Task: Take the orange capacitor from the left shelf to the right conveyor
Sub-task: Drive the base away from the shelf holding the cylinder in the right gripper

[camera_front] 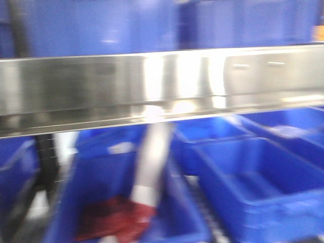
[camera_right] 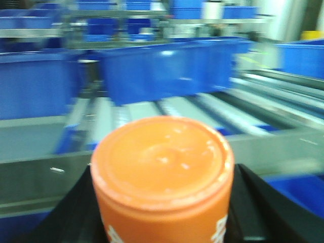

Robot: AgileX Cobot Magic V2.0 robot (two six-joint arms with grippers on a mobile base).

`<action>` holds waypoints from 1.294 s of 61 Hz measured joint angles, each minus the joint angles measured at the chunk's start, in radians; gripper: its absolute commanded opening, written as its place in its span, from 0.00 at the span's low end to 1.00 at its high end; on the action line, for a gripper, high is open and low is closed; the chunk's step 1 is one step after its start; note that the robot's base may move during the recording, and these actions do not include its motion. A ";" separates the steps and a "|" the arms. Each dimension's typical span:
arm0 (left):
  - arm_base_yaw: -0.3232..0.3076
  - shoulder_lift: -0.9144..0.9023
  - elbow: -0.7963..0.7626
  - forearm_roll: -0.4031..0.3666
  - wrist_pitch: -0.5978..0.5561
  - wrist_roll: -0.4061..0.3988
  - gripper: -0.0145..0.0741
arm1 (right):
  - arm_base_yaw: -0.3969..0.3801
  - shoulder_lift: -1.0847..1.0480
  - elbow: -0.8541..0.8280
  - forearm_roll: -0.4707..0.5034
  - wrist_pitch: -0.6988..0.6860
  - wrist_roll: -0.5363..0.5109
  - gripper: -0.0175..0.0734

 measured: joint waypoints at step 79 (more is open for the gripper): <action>0.000 0.000 0.000 0.000 0.000 0.000 0.02 | 0.000 0.000 0.000 0.000 0.000 0.000 0.27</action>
